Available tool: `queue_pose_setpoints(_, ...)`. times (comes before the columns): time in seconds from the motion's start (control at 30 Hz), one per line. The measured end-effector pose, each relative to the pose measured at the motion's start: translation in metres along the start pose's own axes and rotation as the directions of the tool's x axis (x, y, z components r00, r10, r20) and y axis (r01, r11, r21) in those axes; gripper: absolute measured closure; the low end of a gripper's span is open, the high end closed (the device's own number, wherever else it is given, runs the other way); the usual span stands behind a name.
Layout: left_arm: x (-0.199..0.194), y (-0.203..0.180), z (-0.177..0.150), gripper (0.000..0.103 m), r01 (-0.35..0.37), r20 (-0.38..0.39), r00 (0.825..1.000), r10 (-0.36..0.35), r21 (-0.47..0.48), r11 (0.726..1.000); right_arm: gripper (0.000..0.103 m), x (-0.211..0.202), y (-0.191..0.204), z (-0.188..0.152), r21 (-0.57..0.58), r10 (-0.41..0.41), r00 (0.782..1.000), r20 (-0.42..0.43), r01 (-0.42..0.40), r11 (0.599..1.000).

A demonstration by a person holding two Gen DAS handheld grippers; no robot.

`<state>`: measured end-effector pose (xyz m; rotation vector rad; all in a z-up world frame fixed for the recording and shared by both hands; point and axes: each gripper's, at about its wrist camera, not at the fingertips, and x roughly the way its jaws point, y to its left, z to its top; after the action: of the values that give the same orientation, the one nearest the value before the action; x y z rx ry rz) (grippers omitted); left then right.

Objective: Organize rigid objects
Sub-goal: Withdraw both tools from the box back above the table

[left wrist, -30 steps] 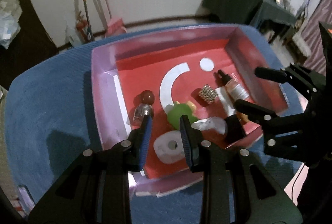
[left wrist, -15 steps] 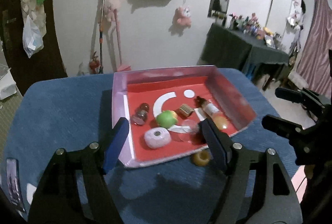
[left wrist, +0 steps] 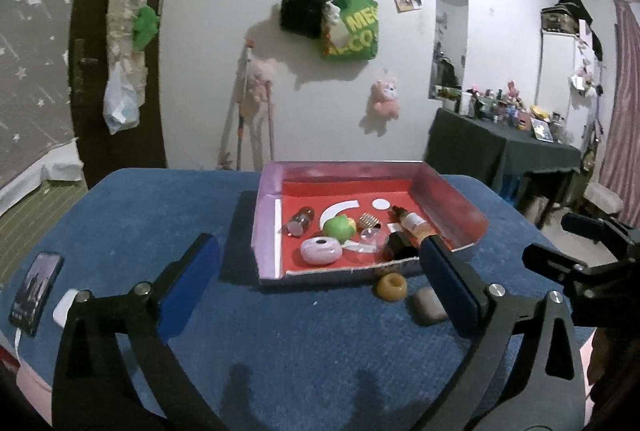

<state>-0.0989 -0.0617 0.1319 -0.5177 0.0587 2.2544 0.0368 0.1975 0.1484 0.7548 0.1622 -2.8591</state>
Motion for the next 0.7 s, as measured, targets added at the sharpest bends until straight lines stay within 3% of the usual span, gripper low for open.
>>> queue_pose_setpoints(0.33, 0.033, 0.001, -0.040, 0.001, -0.017, -0.145, 0.989, 0.015, -0.010, 1.000, 0.000, 0.045, -0.001, -0.046, 0.063, 0.009, 0.993, -0.120, -0.002, 0.998)
queue_pose_setpoints(0.7, 0.051, 0.007, -0.054, 0.001, -0.014, -0.221, 0.975, 0.005, -0.042, 0.999, 0.000, 0.063, -0.004, -0.054, 0.083, 0.010, 0.987, -0.163, 0.004, 0.997)
